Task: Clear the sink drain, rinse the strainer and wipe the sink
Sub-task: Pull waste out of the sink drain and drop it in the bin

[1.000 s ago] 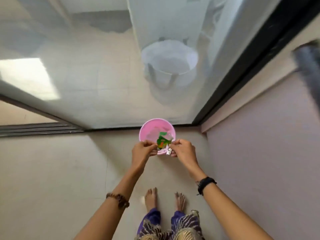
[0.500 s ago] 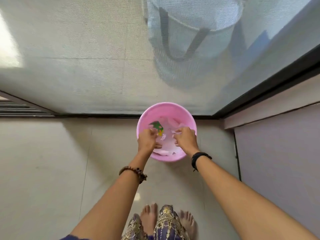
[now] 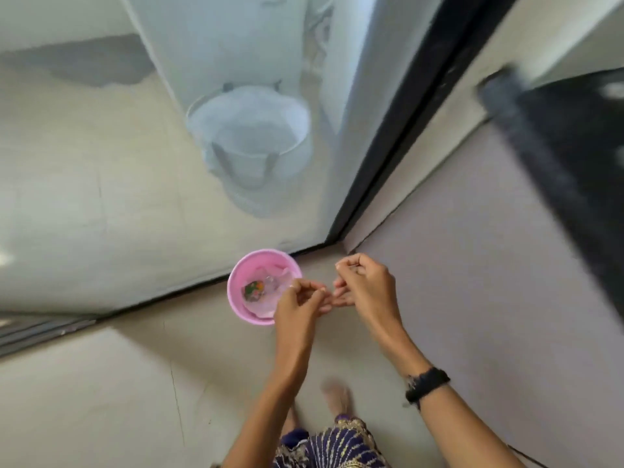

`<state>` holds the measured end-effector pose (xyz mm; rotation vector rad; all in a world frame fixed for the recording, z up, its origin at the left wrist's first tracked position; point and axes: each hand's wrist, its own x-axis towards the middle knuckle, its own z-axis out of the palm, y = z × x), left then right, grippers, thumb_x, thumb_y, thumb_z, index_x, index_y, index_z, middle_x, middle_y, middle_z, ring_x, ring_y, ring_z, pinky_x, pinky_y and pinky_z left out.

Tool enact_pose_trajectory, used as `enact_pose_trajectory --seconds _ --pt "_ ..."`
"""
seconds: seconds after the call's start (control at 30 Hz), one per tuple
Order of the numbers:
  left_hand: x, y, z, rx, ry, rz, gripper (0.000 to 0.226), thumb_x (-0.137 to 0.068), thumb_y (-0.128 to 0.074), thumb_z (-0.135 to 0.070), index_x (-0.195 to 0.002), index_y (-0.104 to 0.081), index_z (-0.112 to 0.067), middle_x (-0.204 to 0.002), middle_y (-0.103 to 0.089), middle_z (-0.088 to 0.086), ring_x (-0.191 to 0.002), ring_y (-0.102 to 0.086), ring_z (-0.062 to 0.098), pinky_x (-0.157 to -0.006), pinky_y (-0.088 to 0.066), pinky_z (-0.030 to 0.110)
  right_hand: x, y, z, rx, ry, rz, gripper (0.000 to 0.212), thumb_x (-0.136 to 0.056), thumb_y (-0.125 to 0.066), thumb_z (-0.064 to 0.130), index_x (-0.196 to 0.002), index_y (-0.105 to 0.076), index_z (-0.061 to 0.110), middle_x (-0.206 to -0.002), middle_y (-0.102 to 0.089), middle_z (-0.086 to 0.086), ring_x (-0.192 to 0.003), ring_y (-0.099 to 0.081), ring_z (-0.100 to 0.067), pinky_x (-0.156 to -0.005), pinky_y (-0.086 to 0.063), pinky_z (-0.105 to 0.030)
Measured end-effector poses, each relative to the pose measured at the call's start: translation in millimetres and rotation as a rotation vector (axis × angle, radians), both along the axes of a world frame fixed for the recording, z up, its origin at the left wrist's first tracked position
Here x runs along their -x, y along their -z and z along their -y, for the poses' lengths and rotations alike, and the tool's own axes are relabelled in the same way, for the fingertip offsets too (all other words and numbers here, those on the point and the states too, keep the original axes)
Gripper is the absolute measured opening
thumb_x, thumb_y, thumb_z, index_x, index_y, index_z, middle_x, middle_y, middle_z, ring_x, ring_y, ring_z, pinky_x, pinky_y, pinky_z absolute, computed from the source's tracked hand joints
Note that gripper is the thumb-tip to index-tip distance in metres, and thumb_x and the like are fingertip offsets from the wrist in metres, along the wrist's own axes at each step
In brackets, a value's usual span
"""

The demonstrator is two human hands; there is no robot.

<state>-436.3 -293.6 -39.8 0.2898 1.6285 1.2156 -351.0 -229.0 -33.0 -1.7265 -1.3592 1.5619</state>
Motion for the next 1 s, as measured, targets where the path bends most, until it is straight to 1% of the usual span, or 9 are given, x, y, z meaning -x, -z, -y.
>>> enact_pose_trajectory --seconds 0.07,0.2,0.33,0.43,0.57,0.67,0.8,0.9,1.0 --pt "-29.2 -58.9 -4.7 -0.089 0.079 0.014 0.006 -0.086 -0.053 0.002 -0.087 -0.058 0.000 -0.078 -0.063 0.014 -0.065 -0.063 0.015 -0.058 -0.053 0.017 -31.5 -64.0 -1.6 -0.073 0.073 -0.017 0.019 -0.088 -0.058 0.010 -0.072 -0.058 0.018 -0.056 -0.058 -0.002 -0.038 -0.053 -0.005 -0.045 -0.053 -0.026" --pt "-95.9 -159.9 -29.2 -0.251 0.325 -0.032 0.009 -0.088 -0.052 -0.002 -0.085 -0.059 -0.007 -0.074 -0.064 0.009 -0.063 -0.063 0.012 -0.059 -0.053 0.022 -116.3 -170.4 -4.8 -0.249 0.241 0.020 0.015 -0.089 -0.057 0.013 -0.075 -0.060 0.020 -0.048 -0.056 0.006 -0.037 -0.046 -0.005 -0.039 -0.045 -0.022" --pt "-166.6 -221.7 -68.7 -0.418 0.613 -0.101 0.009 -0.090 -0.051 -0.004 -0.090 -0.060 -0.004 -0.071 -0.063 0.007 -0.061 -0.060 0.016 -0.057 -0.050 0.023 -209.0 -225.3 -7.4 -0.360 0.439 0.079 0.010 -0.089 -0.058 0.015 -0.080 -0.062 0.016 -0.048 -0.052 0.005 -0.037 -0.040 -0.006 -0.035 -0.034 -0.019" --pt "-228.8 -239.1 -107.0 -0.428 0.807 -0.146 0.013 -0.088 -0.048 0.000 -0.089 -0.059 -0.006 -0.071 -0.062 0.006 -0.060 -0.060 0.016 -0.056 -0.052 0.021 -281.0 -234.3 -15.5 -0.368 0.576 0.098 0.010 -0.088 -0.059 0.014 -0.080 -0.063 0.016 -0.052 -0.053 0.004 -0.035 -0.038 -0.004 -0.033 -0.030 -0.018" --pt "-317.3 -219.1 -161.6 -0.407 1.047 -0.375 0.016 -0.083 -0.054 -0.004 -0.077 -0.059 -0.018 -0.068 -0.062 0.003 -0.061 -0.061 0.020 -0.066 -0.055 0.033 -368.7 -206.3 -41.6 -0.310 0.715 0.176 0.018 -0.087 -0.056 0.011 -0.075 -0.063 0.022 -0.059 -0.060 0.001 -0.034 -0.042 -0.002 -0.034 -0.033 -0.015" --pt "-378.7 -177.0 -203.6 -0.333 1.179 -0.621 0.013 -0.082 -0.058 -0.011 -0.077 -0.066 -0.020 -0.079 -0.070 0.003 -0.078 -0.066 0.025 -0.075 -0.054 0.034 -425.5 -160.8 -68.1 -0.199 0.721 0.282 0.010 -0.088 -0.057 0.017 -0.084 -0.066 0.015 -0.073 -0.068 -0.002 -0.049 -0.053 -0.002 -0.047 -0.041 -0.018" --pt "-439.4 -115.0 -243.3 -0.224 1.438 -0.978 0.018 -0.085 -0.052 -0.016 -0.092 -0.068 -0.020 -0.103 -0.069 0.005 -0.096 -0.063 0.027 -0.079 -0.049 0.033 -477.5 -100.5 -93.8 0.010 0.702 0.317 0.012 -0.090 -0.054 0.015 -0.090 -0.066 0.011 -0.079 -0.068 -0.005 -0.051 -0.054 -0.010 -0.048 -0.043 -0.020" --pt "-464.0 -75.3 -258.7 -0.171 1.609 -1.170 0.021 -0.089 -0.052 -0.022 -0.107 -0.063 -0.019 -0.115 -0.061 0.004 -0.104 -0.060 0.025 -0.083 -0.046 0.033 -499.8 -60.6 -102.8 0.149 0.703 0.277 0.013 -0.086 -0.056 0.014 -0.080 -0.067 0.009 -0.073 -0.069 -0.010 -0.050 -0.056 -0.017 -0.056 -0.052 -0.033" --pt "-481.3 -42.6 -263.0 -0.138 1.696 -1.287 0.025 -0.089 -0.051 -0.017 -0.114 -0.055 -0.019 -0.119 -0.053 0.006 -0.107 -0.056 0.025 -0.083 -0.046 0.035 -510.9 -29.4 -110.1 0.227 0.665 0.247 0.029 -0.081 -0.066 0.033 -0.075 -0.068 0.004 -0.071 -0.070 -0.012 -0.054 -0.059 -0.022 -0.065 -0.055 -0.040"
